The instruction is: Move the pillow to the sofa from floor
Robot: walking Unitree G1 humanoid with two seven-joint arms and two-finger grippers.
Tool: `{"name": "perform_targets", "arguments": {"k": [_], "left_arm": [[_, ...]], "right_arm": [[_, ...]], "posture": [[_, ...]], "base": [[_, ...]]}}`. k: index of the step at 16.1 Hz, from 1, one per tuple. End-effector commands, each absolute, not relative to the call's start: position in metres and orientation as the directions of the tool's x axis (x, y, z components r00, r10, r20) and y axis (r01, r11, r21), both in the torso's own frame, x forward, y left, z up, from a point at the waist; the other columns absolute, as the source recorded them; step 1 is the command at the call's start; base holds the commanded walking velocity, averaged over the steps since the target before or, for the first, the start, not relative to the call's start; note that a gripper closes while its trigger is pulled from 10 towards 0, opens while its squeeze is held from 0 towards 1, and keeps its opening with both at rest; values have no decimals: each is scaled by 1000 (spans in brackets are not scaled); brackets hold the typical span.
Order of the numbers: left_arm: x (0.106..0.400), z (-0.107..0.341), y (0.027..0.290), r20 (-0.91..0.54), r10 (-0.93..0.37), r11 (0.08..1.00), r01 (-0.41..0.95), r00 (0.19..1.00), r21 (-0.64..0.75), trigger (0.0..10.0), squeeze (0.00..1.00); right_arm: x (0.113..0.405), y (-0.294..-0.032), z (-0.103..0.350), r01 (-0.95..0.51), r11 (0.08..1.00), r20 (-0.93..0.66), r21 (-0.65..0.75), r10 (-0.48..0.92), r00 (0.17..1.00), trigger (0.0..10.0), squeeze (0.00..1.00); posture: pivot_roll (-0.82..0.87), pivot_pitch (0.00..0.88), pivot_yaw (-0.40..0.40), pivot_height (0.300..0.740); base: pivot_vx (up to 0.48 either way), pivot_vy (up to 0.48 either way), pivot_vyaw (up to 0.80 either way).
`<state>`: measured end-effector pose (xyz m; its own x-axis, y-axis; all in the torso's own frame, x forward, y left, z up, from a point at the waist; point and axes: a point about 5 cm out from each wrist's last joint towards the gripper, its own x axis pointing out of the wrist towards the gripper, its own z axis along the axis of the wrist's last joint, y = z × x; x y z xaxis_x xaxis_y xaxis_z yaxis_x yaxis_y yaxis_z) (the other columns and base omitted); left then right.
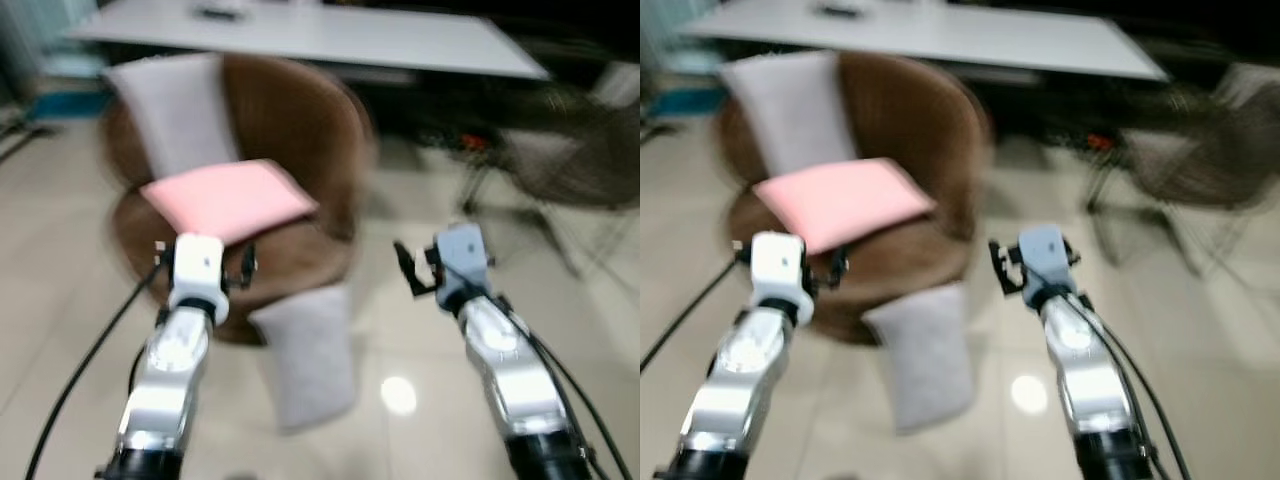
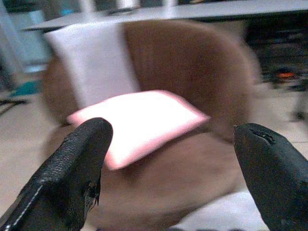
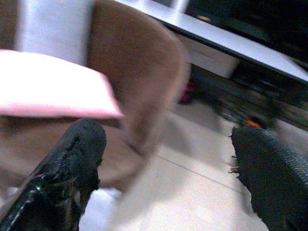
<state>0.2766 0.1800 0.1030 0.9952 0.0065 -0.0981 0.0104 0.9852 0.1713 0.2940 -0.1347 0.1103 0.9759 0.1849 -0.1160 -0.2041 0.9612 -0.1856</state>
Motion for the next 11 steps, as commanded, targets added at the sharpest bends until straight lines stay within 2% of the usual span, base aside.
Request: {"name": "perform_targets", "arguments": {"k": [1, 11], "left_arm": [[280, 106, 175, -87, -14, 986, 28, 996, 167, 10000, 976], [284, 107, 174, -82, -21, 984, 35, 996, 173, 10000, 976]], "right_arm": [[294, -148, 111, -155, 970, -108, -186, 137, 985, 10000, 0], [296, -147, 109, -153, 973, -109, -175, 135, 985, 10000, 0]], "posture": [[-33, 0, -38, 740], [-31, 0, -26, 740]], "base": [[296, 0, 0], [294, 0, 0]]}}
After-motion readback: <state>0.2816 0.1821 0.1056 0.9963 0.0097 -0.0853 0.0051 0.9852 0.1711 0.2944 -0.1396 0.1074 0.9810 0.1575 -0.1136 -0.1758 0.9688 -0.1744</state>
